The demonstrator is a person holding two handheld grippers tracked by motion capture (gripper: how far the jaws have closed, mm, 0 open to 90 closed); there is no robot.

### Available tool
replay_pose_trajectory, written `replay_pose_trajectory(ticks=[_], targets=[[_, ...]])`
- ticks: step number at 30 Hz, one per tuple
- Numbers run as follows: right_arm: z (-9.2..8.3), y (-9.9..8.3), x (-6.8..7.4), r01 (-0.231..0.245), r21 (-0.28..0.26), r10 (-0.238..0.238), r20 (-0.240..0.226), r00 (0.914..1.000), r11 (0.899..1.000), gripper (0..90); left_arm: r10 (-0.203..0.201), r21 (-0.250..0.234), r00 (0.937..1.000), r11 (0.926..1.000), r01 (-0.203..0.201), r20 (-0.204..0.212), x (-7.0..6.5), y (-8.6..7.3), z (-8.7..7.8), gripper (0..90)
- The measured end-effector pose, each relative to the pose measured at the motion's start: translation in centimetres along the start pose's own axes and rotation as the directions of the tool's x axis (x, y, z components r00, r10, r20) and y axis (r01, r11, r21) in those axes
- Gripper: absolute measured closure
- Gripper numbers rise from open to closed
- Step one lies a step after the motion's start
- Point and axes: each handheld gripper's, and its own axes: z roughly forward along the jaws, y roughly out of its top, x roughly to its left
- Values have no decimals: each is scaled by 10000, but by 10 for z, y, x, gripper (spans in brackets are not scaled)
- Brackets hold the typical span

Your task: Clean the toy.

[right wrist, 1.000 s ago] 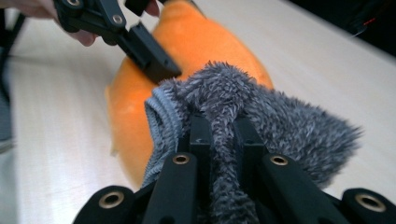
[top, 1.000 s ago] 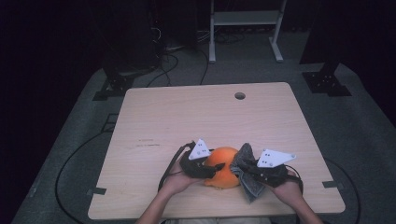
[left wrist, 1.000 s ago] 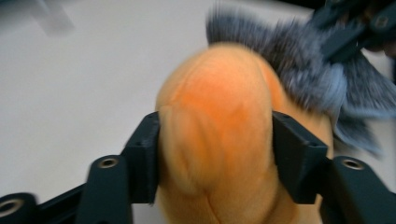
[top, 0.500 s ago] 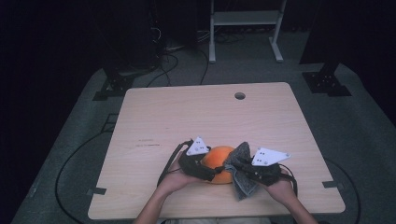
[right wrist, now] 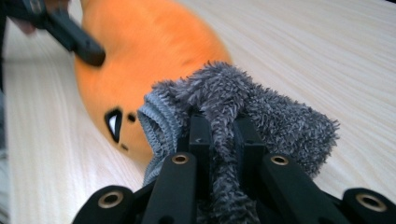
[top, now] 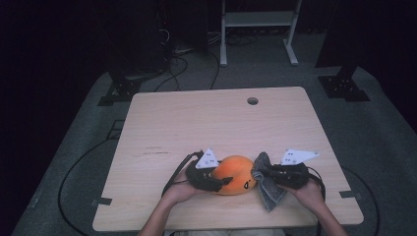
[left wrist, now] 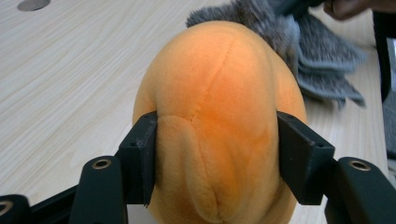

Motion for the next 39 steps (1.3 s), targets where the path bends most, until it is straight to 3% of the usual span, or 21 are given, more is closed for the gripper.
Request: replay_pose_trajectory(ticks=[5,7,9,12,13,15,16,18,20,21,23,24,26,27,28,30,33,37,39], targets=[[-9,20,15,269,-1205,-296,-207,9993,9923,802,551,24,9977,9985,-553,397,-6,0,2,387],[-3,24,22,522,-1043,-564,-375,9977,9932,802,578,35,9975,9983,-580,405,-8,1,1,375],[6,21,29,782,-700,-800,-228,9965,9945,803,198,104,9989,9997,-202,417,-5,5,1,258],[6,20,33,775,-735,-795,-243,9965,9943,803,-861,482,9960,9952,849,230,1,9,5,86],[5,20,32,741,-712,-761,-259,9968,9947,803,-1277,695,9905,9898,1240,515,3,8,10,85],[4,17,28,544,-705,-569,-339,9978,9960,802,-1150,310,9922,9930,1136,482,1,5,11,172],[3,17,25,469,-707,-496,-378,9981,9964,803,-1052,222,9934,9943,1043,449,1,6,10,230],[0,17,23,377,-786,-407,-362,9985,9962,803,-477,-154,9986,9987,481,205,-2,7,7,310],[-5,21,24,547,-1031,-562,-118,9983,9932,804,390,-665,9991,9970,-400,-160,-8,8,6,339],[-8,23,26,520,-1257,-531,-55,9986,9907,804,851,-817,9950,9927,-893,-532,-11,9,6,340],[-9,31,29,548,-1639,-556,-2,9985,9850,804,1709,-806,9789,9803,-1804,-1116,-19,10,10,322],[-8,35,31,765,-1691,-764,72,9971,9826,804,1718,-626,9798,9819,-1787,-1024,-20,10,12,301],[-2,38,36,957,-1464,-956,80,9954,9846,805,1320,-400,9883,9900,-1353,-765,-16,9,13,222],[1,38,36,931,-1405,-936,34,9956,9857,806,783,-445,9957,9958,-805,-492,-12,8,12,186],[6,36,39,1044,-1273,-1047,43,9945,9864,805,484,-532,9983,9973,-501,-328,-9,8,10,157],[10,35,43,1219,-1073,-1217,89,9925,9867,805,277,-664,9994,9974,-291,-220,-6,8,8,160],[11,35,43,1227,-1098,-1213,191,9924,9864,806,179,-672,9993,9975,-201,-336,-4,3,6,277],[8,26,24,547,-1085,-532,165,9984,9926,806,-7,-540,9994,9985,-11,-343,0,0,5,312],[7,22,17,423,-969,-396,293,9988,9944,805,-17,-498,9995,9988,1,-308,2,-2,4,313]])
